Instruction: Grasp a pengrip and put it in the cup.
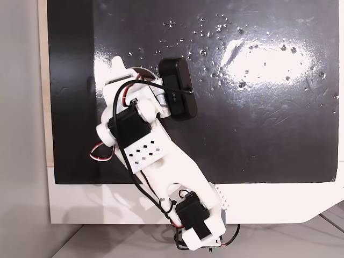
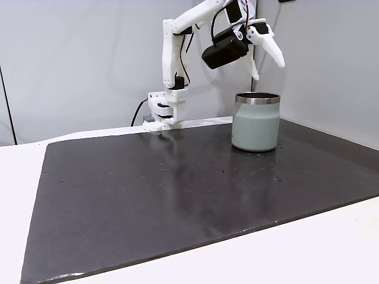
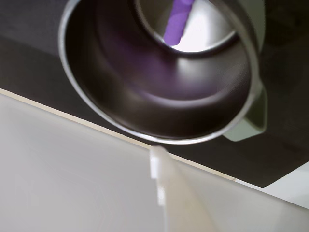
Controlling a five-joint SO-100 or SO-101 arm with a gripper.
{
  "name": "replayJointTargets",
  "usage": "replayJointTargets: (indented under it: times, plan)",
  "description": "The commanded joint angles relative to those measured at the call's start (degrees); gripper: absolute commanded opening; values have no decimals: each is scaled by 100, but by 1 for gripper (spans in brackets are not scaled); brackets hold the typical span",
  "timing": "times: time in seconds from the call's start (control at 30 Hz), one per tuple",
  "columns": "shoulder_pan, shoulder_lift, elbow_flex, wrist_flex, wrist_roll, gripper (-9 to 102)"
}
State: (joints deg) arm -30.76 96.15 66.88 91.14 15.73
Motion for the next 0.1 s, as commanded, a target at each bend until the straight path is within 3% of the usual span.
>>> replayJointTargets:
  times: [0.0, 0.07]
  plan:
    - [9, 220, -70, 9, -62, 33]
    - [9, 237, -70, 9, -79, 33]
